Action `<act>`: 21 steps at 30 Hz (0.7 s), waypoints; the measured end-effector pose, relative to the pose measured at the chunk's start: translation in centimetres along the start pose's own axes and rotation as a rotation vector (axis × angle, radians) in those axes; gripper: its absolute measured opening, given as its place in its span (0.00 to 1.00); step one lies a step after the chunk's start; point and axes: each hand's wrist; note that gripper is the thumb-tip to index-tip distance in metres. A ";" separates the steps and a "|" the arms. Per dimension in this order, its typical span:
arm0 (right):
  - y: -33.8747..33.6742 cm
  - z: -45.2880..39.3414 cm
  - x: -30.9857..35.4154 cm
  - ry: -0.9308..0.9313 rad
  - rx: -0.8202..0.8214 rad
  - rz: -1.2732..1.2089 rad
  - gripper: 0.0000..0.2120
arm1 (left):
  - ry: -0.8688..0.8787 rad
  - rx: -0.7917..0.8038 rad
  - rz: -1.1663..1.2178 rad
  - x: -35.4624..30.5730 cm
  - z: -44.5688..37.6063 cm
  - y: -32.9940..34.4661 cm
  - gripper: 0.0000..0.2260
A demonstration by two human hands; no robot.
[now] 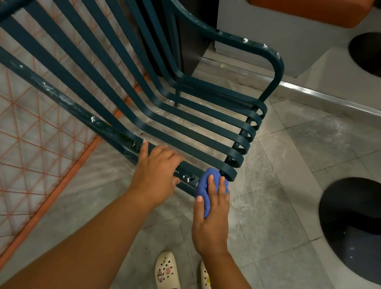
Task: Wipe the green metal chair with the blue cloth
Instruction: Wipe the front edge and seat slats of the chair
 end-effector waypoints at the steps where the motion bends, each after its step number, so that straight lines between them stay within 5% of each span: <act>1: 0.2 -0.2 0.2 -0.005 -0.011 -0.002 0.24 | 0.005 0.003 -0.012 0.1 -0.1 -0.1 0.22; 8: 0.1 0.2 -0.4 -0.132 0.030 0.270 0.26 | 0.079 0.045 -0.100 0.4 -1.0 -0.7 0.15; 12: 0.2 -2.0 1.2 0.045 0.089 0.220 0.27 | 0.072 0.074 -0.104 0.3 -1.7 -0.9 0.13; 17: 0.1 -0.7 1.2 -0.187 0.158 0.524 0.29 | 0.049 0.077 -0.117 0.2 -1.7 -1.0 0.13; 21: -1.1 -0.9 -0.4 -0.113 0.200 0.402 0.27 | 0.035 0.081 -0.117 0.1 -1.3 -1.0 0.14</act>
Point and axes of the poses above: each hand's wrist, its own z-axis away from the middle knuckle, its own y-axis out of the palm, x = y × z, and after that the axes turned 4 degrees about z, right-handed
